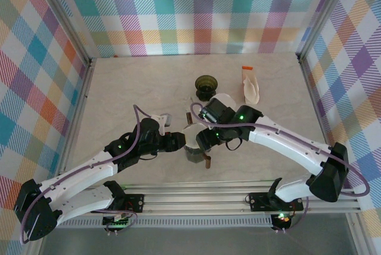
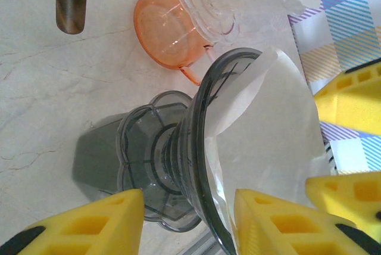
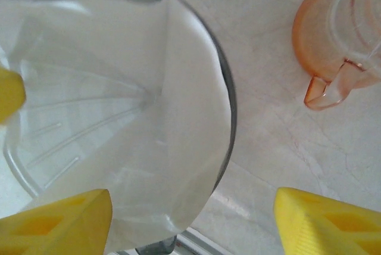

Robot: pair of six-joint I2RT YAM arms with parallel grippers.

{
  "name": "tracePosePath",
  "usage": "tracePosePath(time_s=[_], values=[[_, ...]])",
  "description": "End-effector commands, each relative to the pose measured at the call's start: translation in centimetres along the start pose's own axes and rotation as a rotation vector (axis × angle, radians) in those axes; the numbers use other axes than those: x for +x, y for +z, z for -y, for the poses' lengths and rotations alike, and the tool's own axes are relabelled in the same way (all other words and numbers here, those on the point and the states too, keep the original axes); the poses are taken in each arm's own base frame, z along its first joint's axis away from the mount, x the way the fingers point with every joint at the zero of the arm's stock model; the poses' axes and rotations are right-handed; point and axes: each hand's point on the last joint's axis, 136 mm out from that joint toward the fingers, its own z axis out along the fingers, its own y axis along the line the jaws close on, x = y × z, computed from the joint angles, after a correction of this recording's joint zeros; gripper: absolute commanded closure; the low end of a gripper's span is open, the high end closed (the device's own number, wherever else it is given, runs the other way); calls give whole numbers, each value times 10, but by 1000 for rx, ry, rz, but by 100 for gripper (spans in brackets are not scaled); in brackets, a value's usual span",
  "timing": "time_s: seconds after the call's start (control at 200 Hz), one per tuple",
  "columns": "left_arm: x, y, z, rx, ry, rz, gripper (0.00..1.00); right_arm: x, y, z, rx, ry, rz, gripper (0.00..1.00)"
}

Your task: Place the coffee filter in the dripper

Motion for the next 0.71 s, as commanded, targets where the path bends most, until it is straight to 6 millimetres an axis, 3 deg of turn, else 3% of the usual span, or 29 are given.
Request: tracePosePath(time_s=[0.0,0.23,0.48,0.7], values=[[7,4,-3,-1,5,-20,56,2,-5,-5,-25,10,24,31],[6,2,-3,-2,3,-13,55,4,-2,-5,-21,2,24,32],[7,3,-4,-9,4,-18,56,-23,-18,-2,-18,28,126,28],[7,3,-5,-12,5,-14,55,-30,-3,-13,-71,11,85,27]])
